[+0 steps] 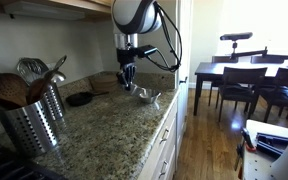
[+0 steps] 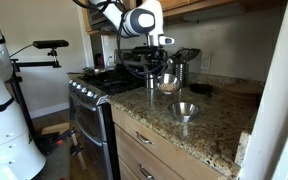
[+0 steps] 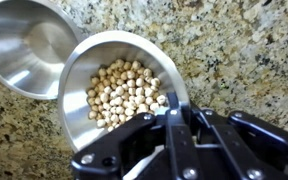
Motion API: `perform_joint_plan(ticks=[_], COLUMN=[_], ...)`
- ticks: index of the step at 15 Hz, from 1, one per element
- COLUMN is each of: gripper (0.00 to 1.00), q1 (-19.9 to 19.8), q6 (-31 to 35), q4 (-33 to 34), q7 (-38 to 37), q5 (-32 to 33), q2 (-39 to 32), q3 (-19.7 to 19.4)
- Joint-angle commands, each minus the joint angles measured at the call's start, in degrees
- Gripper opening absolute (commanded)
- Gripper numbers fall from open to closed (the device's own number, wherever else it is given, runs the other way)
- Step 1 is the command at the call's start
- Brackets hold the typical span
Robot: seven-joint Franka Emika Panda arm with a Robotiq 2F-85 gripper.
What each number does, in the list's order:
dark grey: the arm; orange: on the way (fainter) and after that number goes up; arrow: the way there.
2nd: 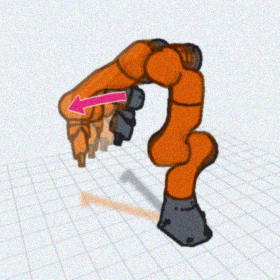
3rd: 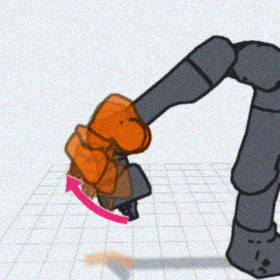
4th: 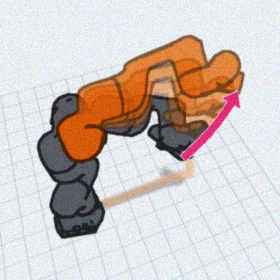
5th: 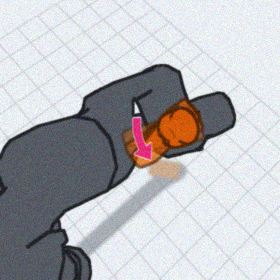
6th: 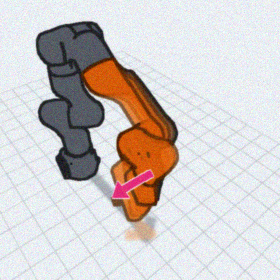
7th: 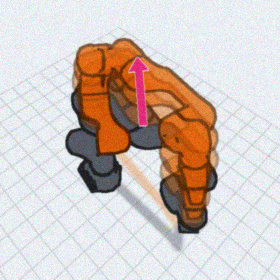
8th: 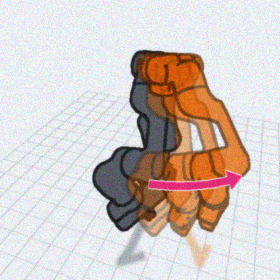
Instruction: Pour the things in the bowl on the left into the bowl on the right
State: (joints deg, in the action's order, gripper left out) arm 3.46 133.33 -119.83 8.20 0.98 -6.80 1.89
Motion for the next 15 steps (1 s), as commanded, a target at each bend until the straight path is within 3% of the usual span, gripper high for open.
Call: perform_joint_plan(ticks=[1,9,15], gripper=[0.07,0.07,0.07], q1=[-1.4,-2.8,-4.2], q6=[5.6,2.1,3.1], q4=[-7.5,-6.8,-6.2], q7=[3.3,4.9,9.2], q5=[-3.3,-3.5,-5.4], q2=[5.8,5.6,5.0], q3=[0.3,-0.8,-1.8])
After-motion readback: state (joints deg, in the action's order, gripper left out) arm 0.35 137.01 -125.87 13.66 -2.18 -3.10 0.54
